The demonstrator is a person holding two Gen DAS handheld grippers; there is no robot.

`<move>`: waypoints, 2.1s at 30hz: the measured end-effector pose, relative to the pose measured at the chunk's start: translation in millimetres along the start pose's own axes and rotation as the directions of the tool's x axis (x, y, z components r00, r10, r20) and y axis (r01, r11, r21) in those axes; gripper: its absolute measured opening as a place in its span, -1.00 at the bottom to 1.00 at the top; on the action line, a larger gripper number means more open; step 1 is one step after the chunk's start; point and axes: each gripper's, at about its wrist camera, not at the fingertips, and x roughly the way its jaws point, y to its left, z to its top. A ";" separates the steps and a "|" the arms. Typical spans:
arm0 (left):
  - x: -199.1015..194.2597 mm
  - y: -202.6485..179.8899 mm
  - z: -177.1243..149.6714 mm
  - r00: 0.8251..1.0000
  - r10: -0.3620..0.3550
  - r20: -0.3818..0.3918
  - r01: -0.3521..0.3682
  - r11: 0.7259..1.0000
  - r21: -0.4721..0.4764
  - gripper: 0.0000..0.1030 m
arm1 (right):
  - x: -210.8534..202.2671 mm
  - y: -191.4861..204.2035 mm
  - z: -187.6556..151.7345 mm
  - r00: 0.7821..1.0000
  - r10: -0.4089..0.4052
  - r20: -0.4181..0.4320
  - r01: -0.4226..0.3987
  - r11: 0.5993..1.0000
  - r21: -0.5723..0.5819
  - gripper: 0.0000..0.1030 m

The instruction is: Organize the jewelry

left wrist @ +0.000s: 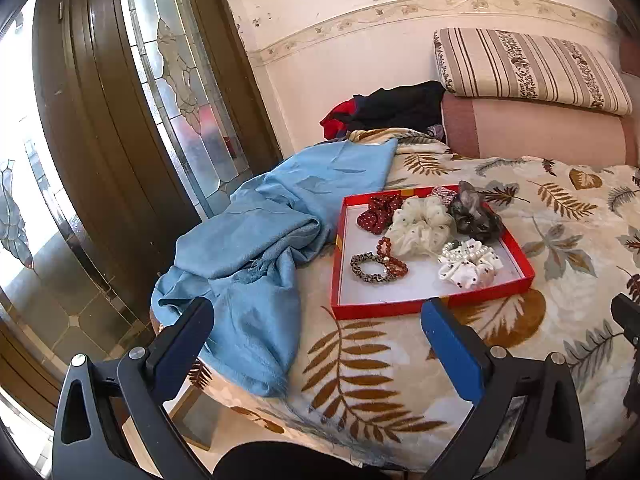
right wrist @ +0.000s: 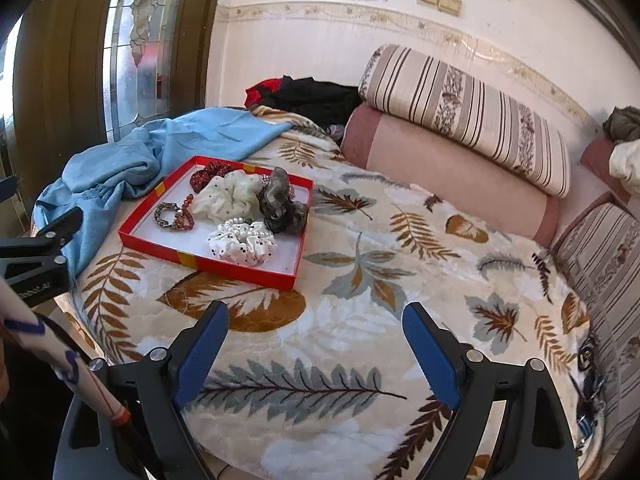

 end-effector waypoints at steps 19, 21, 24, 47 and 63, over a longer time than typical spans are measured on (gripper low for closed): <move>-52.2 -25.1 -3.8 0.994 -0.108 0.018 0.107 0.994 0.018 1.00 | -54.1 -9.9 -22.0 0.995 -0.059 0.080 0.059 0.998 -0.002 0.83; -53.3 -28.7 -3.2 0.991 -0.132 0.008 0.132 0.991 0.016 1.00 | -57.2 -16.7 -23.8 0.994 -0.075 0.082 0.075 0.997 0.009 0.83; -56.1 -36.4 -0.2 0.988 -0.153 0.014 0.153 0.988 0.023 1.00 | -59.2 -27.5 -27.4 0.993 -0.093 0.073 0.091 0.995 0.038 0.83; 4.7 -104.8 -7.3 0.963 -0.243 -0.118 0.254 0.962 0.097 1.00 | 18.0 -63.3 -48.8 0.987 -0.108 -0.115 0.120 0.987 0.103 0.84; 21.3 -105.8 -12.7 0.948 -0.271 -0.170 0.288 0.954 0.085 1.00 | 33.4 -58.8 -50.6 0.983 -0.110 -0.147 0.124 0.988 0.088 0.84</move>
